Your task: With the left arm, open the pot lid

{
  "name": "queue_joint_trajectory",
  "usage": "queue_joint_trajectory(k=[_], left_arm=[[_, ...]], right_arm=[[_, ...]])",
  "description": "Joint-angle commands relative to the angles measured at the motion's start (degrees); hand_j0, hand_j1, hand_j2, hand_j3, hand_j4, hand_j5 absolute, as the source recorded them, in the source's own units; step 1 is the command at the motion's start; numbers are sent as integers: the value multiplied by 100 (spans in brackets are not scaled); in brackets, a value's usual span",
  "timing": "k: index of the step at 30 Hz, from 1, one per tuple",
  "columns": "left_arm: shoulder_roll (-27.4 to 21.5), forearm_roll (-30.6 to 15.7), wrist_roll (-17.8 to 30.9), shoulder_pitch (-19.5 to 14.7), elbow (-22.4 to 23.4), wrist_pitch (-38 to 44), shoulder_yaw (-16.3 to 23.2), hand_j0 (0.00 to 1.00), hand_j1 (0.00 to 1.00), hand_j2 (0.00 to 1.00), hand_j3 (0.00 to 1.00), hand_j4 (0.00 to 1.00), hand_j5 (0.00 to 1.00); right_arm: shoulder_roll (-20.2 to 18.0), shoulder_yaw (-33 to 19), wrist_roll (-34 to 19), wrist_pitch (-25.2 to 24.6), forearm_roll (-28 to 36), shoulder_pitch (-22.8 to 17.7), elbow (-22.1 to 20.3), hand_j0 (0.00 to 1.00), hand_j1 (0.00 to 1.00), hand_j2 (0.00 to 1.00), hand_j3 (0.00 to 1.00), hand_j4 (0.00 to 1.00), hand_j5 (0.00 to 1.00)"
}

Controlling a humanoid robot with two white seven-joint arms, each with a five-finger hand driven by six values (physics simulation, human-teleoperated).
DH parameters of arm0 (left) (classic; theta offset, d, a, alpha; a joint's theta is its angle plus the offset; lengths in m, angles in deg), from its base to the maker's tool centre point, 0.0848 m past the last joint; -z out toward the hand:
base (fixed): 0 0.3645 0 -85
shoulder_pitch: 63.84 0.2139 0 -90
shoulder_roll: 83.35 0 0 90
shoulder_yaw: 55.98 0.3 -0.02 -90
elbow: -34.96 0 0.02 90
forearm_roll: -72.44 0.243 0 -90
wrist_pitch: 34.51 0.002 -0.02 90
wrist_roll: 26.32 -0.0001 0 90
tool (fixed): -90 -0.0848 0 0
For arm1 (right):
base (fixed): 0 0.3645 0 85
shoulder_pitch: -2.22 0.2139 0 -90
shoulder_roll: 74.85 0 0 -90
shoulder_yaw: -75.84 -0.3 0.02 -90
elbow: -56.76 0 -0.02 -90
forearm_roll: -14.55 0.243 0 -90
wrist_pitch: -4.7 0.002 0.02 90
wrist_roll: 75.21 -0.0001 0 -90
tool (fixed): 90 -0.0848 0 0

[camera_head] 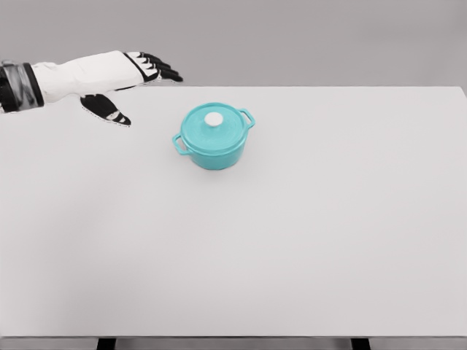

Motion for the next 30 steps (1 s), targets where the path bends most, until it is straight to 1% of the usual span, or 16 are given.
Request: queue_joint_trajectory(k=[1, 3, 4, 6, 7, 8, 10, 12, 13, 15, 17, 19, 20, 23, 26, 30], left_arm=[[-36, -24, 1, 0, 234, -1, 607, 100, 100, 100, 100, 100, 100], [614, -6, 1, -53, 533, -1, 730, 100, 100, 100, 100, 100, 100], [711, 11, 1, -96, 524, -1, 792, 100, 100, 100, 100, 100, 100], [1115, 125, 1, -632, 603, -1, 1178, 100, 100, 100, 100, 100, 100], [1335, 380, 1, -800, 752, -1, 1258, 100, 100, 100, 100, 100, 100], [1493, 599, 1, -844, 884, -1, 1258, 100, 100, 100, 100, 100, 100], [1792, 714, 1, -870, 964, -1, 1214, 100, 100, 100, 100, 100, 100], [1994, 820, 1, -870, 1183, -1, 1231, 100, 100, 100, 100, 100, 100], [2038, 864, 1, -888, 1333, -1, 1214, 100, 100, 100, 100, 100, 100], [2047, 890, 1, -1063, 1508, -1, 1266, 100, 100, 100, 100, 100, 100], [2091, 1258, 1, -1134, 1640, -1, 1266, 100, 100, 100, 100, 100, 100], [2144, 1768, 1, -1178, 1851, -1, 1275, 100, 100, 100, 100, 100, 100], [2135, 1839, 1, -1186, 1869, -1, 1301, 100, 100, 100, 100, 100, 100], [2100, 1857, 1, -1239, 1878, -1, 1319, 100, 100, 100, 100, 100, 100], [2082, 1857, 1, -1248, 1878, -1, 1328, 97, 97, 97, 97, 97, 97], [2100, 1909, 1, -1248, 1887, -1, 1477, 91, 91, 91, 91, 91, 91]], right_arm=[[-1, 0, -1, 0, 1, 0, 0, 100, 100, 100, 100, 100, 100], [-1, 0, -1, 0, 1, 0, 0, 100, 100, 100, 100, 100, 100], [-1, 0, -1, 0, 1, -9, 0, 100, 100, 100, 100, 100, 100], [-1, 0, -1, 0, 1, 0, 0, 100, 100, 100, 100, 100, 100], [-1, 0, -1, 0, 1, 0, 0, 100, 100, 100, 100, 100, 100], [-1, 0, -1, 0, 1, 0, 0, 100, 100, 100, 100, 100, 100], [-1, 0, -1, 0, 1, -9, 0, 100, 100, 100, 100, 100, 100], [-1, 0, -1, 0, 1, -9, 0, 100, 100, 100, 100, 100, 100], [-1, 0, -1, 0, 1, -9, 0, 100, 100, 100, 100, 100, 100], [-1, 0, -1, 0, 1, -9, 0, 100, 100, 100, 100, 100, 100], [-1, 0, -1, 0, 1, -9, 0, 100, 100, 100, 100, 100, 100], [-1, 0, -1, 0, 1, 0, 0, 100, 100, 100, 100, 100, 100], [-1, 0, -1, 0, 1, -9, 0, 100, 100, 100, 100, 100, 100], [-1, 0, -1, 0, 1, -9, 0, 100, 100, 100, 100, 100, 100], [-1, 0, -1, 0, 1, -9, 0, 100, 100, 100, 100, 100, 100], [-1, 0, -1, 0, 1, -9, 0, 100, 100, 100, 100, 100, 100]])
